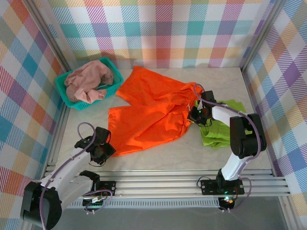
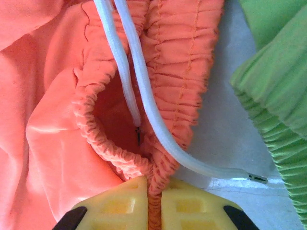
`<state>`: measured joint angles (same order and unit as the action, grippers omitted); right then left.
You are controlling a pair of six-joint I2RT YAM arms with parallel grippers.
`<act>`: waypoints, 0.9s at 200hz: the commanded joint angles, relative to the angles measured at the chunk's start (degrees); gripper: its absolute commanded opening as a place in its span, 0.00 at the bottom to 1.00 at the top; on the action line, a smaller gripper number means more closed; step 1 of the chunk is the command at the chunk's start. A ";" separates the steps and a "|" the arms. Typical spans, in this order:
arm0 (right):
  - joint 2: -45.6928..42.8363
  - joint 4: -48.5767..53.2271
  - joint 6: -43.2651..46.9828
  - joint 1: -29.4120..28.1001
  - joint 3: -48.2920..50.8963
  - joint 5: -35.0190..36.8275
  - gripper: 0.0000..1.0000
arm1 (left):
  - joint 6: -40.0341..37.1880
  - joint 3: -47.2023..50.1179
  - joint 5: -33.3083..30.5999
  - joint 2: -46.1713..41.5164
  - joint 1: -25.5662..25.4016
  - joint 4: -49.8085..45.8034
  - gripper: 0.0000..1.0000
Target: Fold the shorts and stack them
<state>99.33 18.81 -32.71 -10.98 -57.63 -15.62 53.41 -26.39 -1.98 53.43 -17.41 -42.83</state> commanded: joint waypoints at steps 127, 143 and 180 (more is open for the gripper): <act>-25.45 18.75 0.98 -1.04 3.44 -3.74 0.00 | -10.10 -23.56 -15.74 -3.68 1.30 -13.78 0.00; -30.00 24.22 1.07 -1.15 5.08 -3.28 0.00 | -11.35 -27.36 -17.78 -3.65 1.65 -16.13 0.00; -39.00 29.97 -1.74 -2.54 12.58 -7.14 0.00 | -14.23 -34.59 -23.65 -4.28 2.54 -20.06 0.00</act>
<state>64.20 40.62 -32.62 -12.34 -49.76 -18.94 42.52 -56.82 -19.03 50.26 -15.99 -57.36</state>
